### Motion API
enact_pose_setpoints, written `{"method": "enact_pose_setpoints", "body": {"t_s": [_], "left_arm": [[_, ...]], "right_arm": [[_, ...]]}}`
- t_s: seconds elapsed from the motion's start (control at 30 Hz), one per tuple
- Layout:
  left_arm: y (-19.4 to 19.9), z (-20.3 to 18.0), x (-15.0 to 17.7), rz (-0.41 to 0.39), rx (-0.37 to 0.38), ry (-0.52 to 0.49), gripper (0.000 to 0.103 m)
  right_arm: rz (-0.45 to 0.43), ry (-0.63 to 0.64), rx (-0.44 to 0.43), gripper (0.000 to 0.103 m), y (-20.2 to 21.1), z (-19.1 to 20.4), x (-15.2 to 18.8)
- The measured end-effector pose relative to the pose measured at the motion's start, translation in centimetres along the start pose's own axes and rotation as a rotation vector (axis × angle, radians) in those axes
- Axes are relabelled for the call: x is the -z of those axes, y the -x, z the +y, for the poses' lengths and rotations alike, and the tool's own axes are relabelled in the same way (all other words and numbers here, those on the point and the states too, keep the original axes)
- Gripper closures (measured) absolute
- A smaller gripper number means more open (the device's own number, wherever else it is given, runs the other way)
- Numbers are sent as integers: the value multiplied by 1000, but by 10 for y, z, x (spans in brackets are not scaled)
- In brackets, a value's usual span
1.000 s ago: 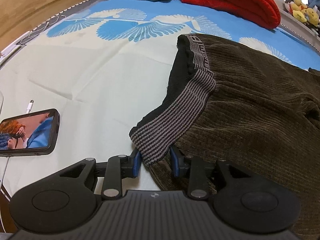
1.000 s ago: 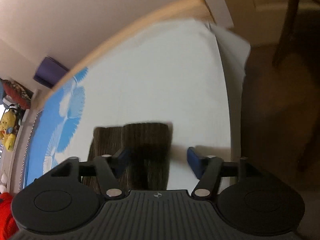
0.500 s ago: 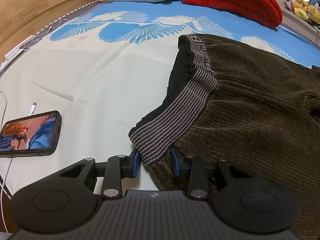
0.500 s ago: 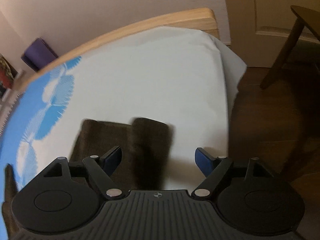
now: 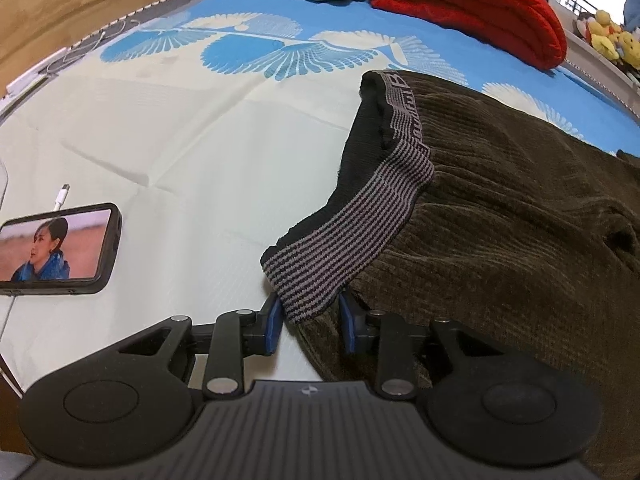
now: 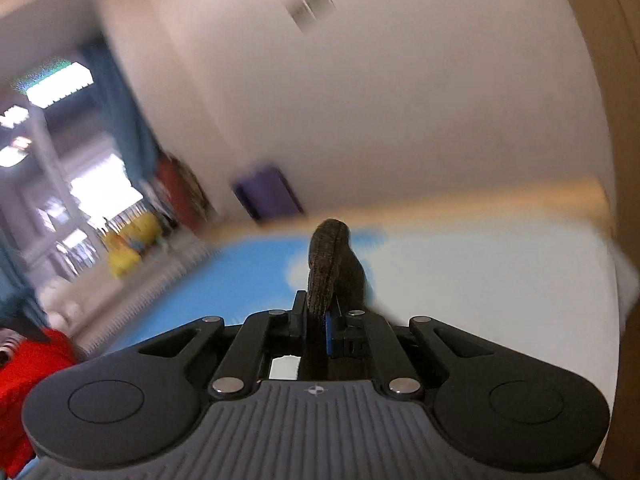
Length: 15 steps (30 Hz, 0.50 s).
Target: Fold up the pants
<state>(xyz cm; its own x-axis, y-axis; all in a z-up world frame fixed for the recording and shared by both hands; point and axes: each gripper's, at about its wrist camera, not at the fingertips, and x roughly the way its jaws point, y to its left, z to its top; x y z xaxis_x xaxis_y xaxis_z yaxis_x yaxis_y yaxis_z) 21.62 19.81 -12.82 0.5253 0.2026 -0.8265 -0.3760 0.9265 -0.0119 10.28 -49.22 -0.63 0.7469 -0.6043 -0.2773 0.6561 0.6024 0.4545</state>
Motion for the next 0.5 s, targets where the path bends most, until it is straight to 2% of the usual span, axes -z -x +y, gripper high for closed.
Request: {"method": "enact_pose_setpoints", "body": {"t_s": [0.03,0.1,0.17,0.23,0.3,0.37,0.43,0.5], "left_arm": [[0,-1,1,-2,-1,-7,69],[0,-2,2,-2,-1,-16,69],[1,-3,3,7,7,-16,69],[2,-5,4,9,8,-24,69],[4,-4,6,11,11,-24,69],[4,-2,8,14,22,-11,69],[3,-1,7,13,29,-12,69],[4,2,7,14,39,6,69]], "right_arm": [[-20,-2,0,96,7,-9,-3],[10,-32,90,96,5,-45,-1],[127,-104,241,96,-18,-93,11],[291,-160,351,96,-49,-136,32],[394,-193,449,96,-68,-160,52],[383,-182,469,96,-70,-162,56],[356,-127,450,96,-70,-149,53],[348,-77,474,96,-69,-141,55]]}}
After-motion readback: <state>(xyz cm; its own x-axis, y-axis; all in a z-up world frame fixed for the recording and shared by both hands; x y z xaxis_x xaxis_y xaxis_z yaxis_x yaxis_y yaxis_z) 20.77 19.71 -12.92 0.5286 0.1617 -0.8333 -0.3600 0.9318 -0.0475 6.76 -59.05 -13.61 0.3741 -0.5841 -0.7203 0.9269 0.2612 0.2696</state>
